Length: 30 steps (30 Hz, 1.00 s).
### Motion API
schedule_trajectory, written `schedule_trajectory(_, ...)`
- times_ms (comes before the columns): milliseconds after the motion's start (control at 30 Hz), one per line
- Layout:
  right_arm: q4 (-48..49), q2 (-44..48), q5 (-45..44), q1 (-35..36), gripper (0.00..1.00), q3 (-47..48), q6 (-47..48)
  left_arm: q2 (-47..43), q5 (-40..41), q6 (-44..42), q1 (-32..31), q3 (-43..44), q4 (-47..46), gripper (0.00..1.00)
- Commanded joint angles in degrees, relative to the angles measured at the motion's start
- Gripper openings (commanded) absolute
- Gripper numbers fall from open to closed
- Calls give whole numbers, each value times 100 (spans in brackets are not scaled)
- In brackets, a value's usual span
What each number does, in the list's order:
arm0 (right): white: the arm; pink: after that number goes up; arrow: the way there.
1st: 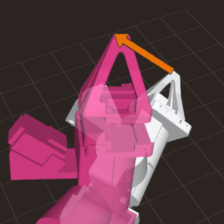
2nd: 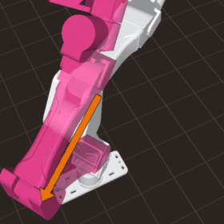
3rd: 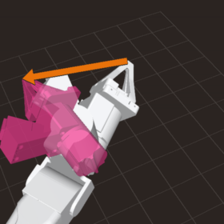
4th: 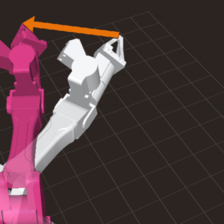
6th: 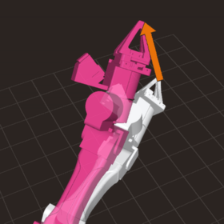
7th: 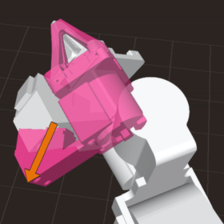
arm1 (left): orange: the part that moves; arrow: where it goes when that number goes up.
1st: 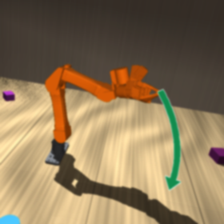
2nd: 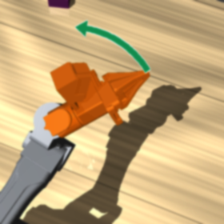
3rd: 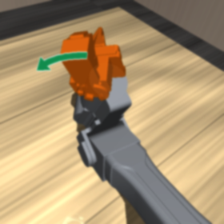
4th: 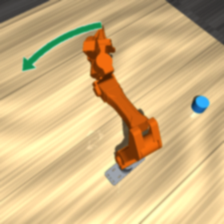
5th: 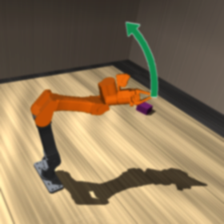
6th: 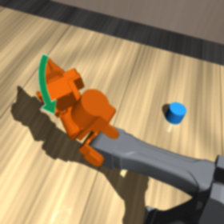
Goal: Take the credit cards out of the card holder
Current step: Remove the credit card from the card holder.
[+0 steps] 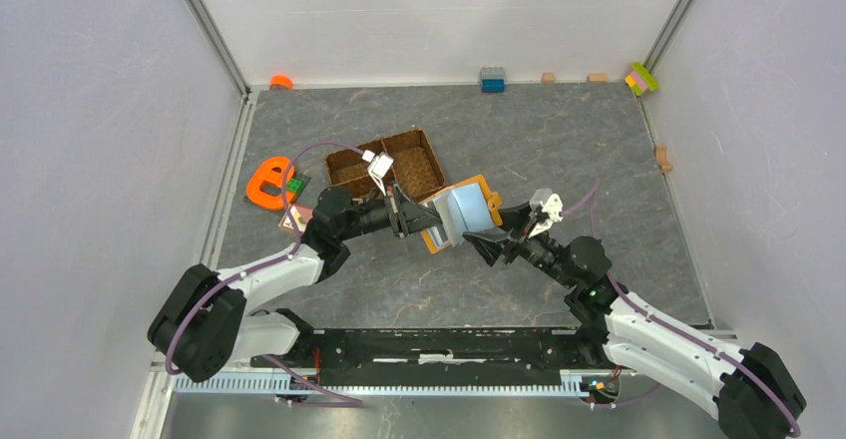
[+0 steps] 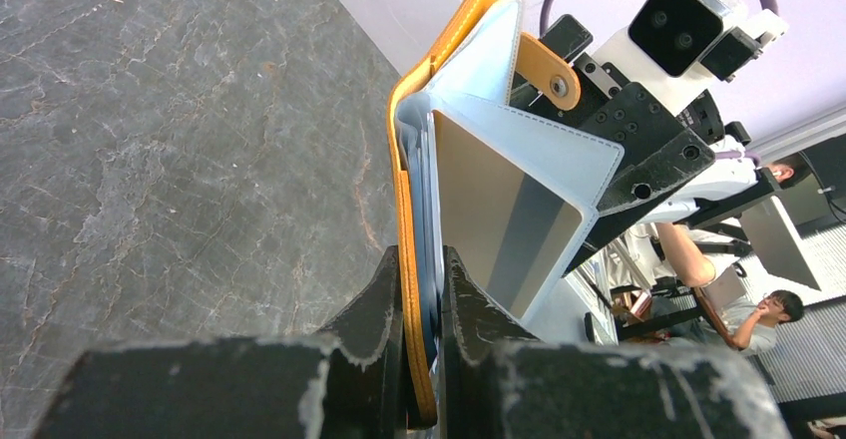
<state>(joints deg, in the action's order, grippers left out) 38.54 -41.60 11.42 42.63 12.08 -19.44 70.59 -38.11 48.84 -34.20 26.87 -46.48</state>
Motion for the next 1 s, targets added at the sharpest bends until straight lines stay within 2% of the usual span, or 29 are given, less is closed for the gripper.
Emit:
schedule_trajectory(0,250,30,242,-1,75,125,49,31,-153,214,0,96,-362,2)
schedule_trajectory(167,537,249,393,-1,86,-49,31,26,-153,214,0,107,-362,2)
schedule_trajectory(233,811,372,733,-1,98,-196,115,26,-153,216,0,106,-362,2)
schedule_trajectory(333,1102,436,881,-1,98,-306,79,34,-144,214,-1,103,-347,2)
schedule_trajectory(733,308,19,162,4,98,57,84,72,-108,214,-26,137,-298,2)
schedule_trajectory(967,249,-273,90,61,98,141,58,-23,654,-147,-282,300,514,2)
